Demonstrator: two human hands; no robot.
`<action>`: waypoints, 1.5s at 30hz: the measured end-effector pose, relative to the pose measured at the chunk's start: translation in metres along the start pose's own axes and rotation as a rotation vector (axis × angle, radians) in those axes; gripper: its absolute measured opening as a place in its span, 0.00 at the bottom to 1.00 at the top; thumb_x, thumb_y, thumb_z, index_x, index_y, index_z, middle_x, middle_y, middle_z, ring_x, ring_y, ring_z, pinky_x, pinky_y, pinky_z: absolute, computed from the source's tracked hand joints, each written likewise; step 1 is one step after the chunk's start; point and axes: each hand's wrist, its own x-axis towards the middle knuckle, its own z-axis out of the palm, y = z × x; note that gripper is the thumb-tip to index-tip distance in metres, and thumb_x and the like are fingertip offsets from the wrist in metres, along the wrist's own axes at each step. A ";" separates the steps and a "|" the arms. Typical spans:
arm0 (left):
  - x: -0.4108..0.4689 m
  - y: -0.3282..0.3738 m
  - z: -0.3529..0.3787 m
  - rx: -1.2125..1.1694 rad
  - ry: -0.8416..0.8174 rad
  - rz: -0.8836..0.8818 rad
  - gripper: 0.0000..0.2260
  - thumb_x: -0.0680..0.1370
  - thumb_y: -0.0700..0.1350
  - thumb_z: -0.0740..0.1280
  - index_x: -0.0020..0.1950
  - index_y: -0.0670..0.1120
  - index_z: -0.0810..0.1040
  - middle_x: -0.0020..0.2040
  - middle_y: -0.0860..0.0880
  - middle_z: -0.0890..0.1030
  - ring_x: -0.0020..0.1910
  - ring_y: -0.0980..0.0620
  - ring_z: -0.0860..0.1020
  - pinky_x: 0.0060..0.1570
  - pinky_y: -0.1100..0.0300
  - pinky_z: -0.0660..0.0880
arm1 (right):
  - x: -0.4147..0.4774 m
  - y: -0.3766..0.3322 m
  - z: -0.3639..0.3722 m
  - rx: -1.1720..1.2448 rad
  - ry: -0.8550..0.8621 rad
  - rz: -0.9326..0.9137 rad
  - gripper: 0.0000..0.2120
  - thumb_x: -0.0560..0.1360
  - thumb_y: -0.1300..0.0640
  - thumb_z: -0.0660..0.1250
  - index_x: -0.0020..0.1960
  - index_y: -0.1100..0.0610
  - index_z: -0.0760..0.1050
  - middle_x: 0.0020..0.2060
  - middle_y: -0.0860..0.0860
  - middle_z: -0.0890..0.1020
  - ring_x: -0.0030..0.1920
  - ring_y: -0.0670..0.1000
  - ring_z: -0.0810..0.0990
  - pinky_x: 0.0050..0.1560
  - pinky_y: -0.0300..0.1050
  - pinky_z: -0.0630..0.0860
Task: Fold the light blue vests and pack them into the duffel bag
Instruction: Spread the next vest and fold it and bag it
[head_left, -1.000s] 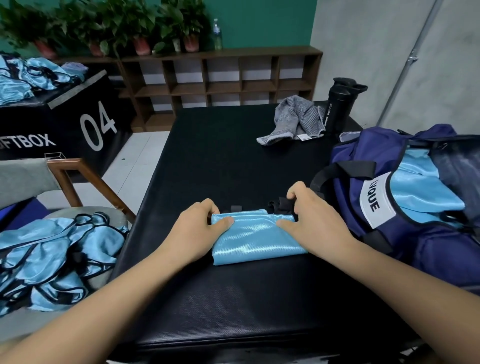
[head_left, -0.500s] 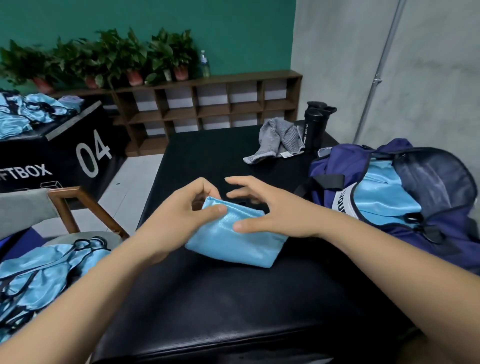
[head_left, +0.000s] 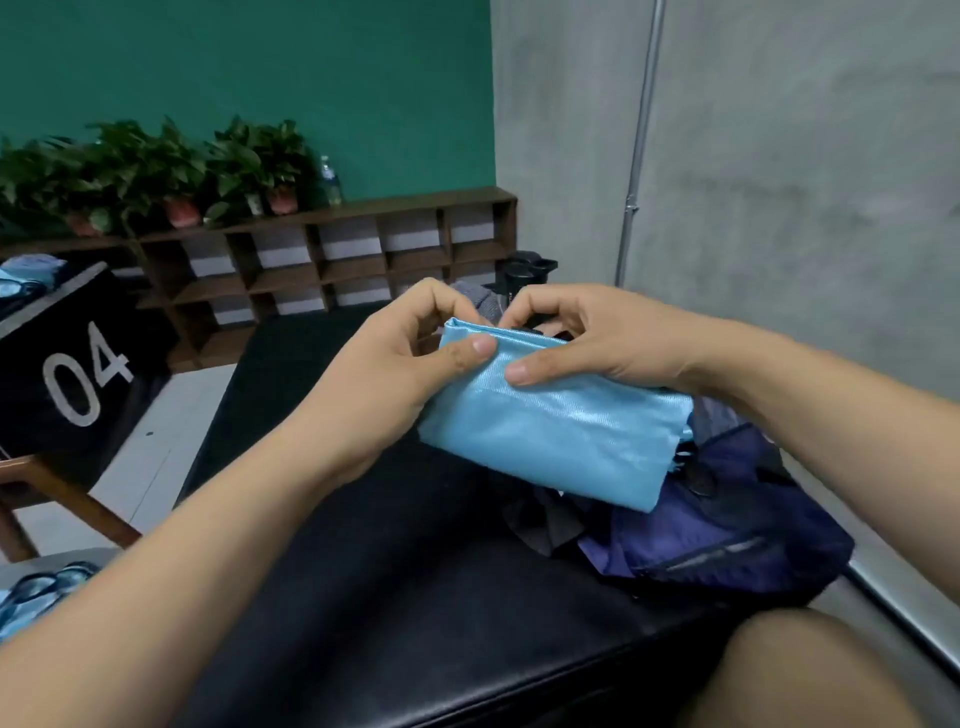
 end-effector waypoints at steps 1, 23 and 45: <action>0.007 -0.002 0.009 -0.002 -0.006 0.010 0.06 0.82 0.44 0.73 0.56 0.46 0.78 0.55 0.42 0.85 0.52 0.44 0.85 0.53 0.45 0.80 | -0.006 0.001 -0.013 -0.050 0.016 0.012 0.18 0.74 0.49 0.80 0.60 0.52 0.80 0.53 0.57 0.88 0.53 0.62 0.88 0.54 0.58 0.83; 0.047 -0.095 0.117 1.089 -0.531 0.357 0.09 0.84 0.60 0.64 0.58 0.57 0.78 0.51 0.58 0.79 0.60 0.58 0.72 0.61 0.52 0.66 | 0.023 0.122 -0.103 -0.531 -0.296 0.417 0.14 0.71 0.42 0.82 0.53 0.45 0.86 0.46 0.43 0.89 0.48 0.48 0.88 0.56 0.51 0.85; 0.093 -0.085 0.141 1.010 -0.648 0.135 0.06 0.83 0.52 0.66 0.57 0.58 0.82 0.48 0.56 0.86 0.50 0.55 0.81 0.54 0.50 0.80 | 0.007 0.145 -0.074 -0.659 -0.241 0.298 0.11 0.81 0.41 0.69 0.61 0.43 0.79 0.46 0.37 0.82 0.46 0.36 0.79 0.48 0.33 0.72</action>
